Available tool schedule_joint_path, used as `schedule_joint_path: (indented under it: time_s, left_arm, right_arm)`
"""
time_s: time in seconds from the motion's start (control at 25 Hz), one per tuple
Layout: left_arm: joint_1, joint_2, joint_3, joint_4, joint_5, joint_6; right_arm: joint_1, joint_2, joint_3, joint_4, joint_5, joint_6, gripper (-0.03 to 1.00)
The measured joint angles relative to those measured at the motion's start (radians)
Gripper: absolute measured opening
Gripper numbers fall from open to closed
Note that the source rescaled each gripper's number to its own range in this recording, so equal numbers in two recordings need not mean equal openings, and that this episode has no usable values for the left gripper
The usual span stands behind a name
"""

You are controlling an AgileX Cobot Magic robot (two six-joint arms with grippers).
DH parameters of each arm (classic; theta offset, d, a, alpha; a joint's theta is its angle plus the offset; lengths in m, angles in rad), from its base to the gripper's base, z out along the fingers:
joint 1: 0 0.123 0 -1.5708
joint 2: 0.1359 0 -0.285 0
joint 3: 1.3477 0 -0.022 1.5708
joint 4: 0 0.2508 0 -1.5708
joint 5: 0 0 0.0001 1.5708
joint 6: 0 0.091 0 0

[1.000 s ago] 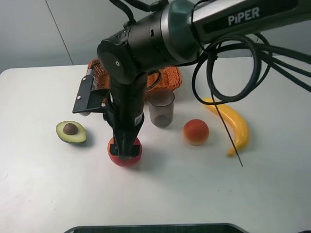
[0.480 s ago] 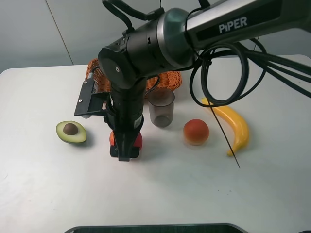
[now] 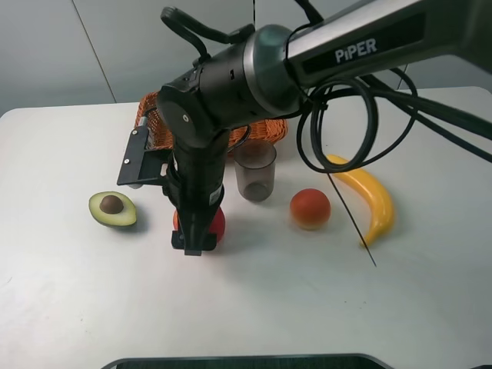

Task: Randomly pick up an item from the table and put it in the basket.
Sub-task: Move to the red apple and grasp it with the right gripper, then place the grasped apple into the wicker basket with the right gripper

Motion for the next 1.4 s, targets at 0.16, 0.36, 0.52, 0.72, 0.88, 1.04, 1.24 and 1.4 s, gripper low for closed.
schedule_joint_path:
  time_s: [0.16,0.36,0.52,0.72,0.88,1.04,1.24,1.4]
  left_arm:
    - [0.0,0.0,0.0,0.0,0.0,0.0]
    - [0.0,0.0,0.0,0.0,0.0,0.0]
    - [0.0,0.0,0.0,0.0,0.0,0.0]
    - [0.0,-0.001,0.0,0.0,0.0,0.0]
    - [0.0,0.0,0.0,0.0,0.0,0.0]
    - [0.0,0.0,0.0,0.0,0.0,0.0]
    - [0.0,0.0,0.0,0.0,0.0,0.0]
    - [0.0,0.0,0.0,0.0,0.0,0.0]
  right_arm:
    - [0.0,0.022,0.0,-0.001,-0.011,0.0,0.99]
    - [0.0,0.028,0.0,-0.004,-0.033,0.003,0.99]
    - [-0.004,0.028,0.0,-0.006,-0.045,0.006,0.05]
    - [-0.006,0.028,0.0,-0.006,-0.047,0.004,0.05]
    - [-0.008,0.028,0.0,-0.006,-0.045,-0.003,0.05]
    - [-0.008,0.028,0.0,-0.006,-0.043,-0.003,0.05]
    - [-0.008,0.028,0.0,-0.006,-0.043,-0.003,0.05]
    - [-0.008,0.005,0.0,-0.008,-0.026,-0.003,0.05]
